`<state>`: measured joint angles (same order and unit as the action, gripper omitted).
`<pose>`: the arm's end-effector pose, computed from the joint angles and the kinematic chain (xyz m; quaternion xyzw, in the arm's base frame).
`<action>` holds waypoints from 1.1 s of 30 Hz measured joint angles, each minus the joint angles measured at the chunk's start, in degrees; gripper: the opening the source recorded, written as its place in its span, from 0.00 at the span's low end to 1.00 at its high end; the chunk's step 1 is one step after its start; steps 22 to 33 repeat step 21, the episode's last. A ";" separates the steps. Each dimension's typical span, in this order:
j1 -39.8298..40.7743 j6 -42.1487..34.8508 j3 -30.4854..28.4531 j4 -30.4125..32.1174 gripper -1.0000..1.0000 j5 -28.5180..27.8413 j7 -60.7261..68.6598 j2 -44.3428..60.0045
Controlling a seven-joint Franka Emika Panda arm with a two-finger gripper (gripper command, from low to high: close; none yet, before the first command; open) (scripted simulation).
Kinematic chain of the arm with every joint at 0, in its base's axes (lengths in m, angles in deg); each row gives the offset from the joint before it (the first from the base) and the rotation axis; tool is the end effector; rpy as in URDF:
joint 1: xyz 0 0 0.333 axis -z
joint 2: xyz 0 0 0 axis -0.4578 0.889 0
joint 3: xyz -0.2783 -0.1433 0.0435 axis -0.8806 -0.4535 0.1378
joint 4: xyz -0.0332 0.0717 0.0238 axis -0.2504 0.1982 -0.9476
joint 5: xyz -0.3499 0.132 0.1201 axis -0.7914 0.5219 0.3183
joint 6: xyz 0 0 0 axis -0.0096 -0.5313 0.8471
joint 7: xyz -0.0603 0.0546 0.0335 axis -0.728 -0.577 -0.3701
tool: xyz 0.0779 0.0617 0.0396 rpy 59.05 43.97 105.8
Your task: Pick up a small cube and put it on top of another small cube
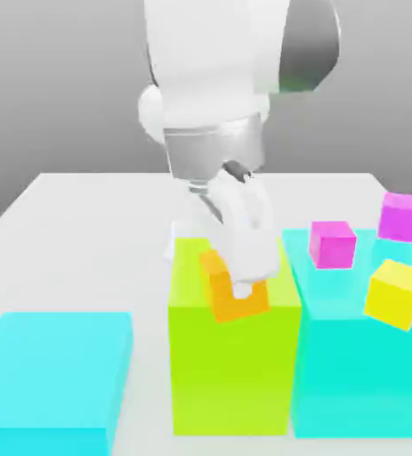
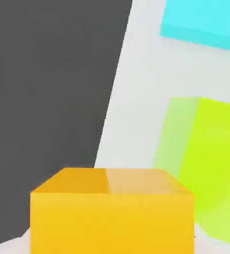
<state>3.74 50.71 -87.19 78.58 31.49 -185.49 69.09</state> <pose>0.4637 0.0781 0.4052 -0.5903 0.8025 0.0378 0.0787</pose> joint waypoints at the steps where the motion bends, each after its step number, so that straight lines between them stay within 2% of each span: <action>1: -1.46 -1.32 1.35 0.08 0.00 -0.42 1.46 -1.34; 12: -18.28 -15.94 17.30 2.61 0.00 -4.32 15.25 -13.43; 14: -19.39 -15.17 18.42 5.13 0.00 -3.85 15.21 -14.37; 17: -19.63 -8.98 19.06 9.59 0.00 -3.59 15.20 -12.41; 18: -19.62 -7.43 19.19 10.60 1.00 -3.56 15.20 -11.86; 33: -19.62 -7.42 19.19 10.60 1.00 -3.56 15.20 -11.86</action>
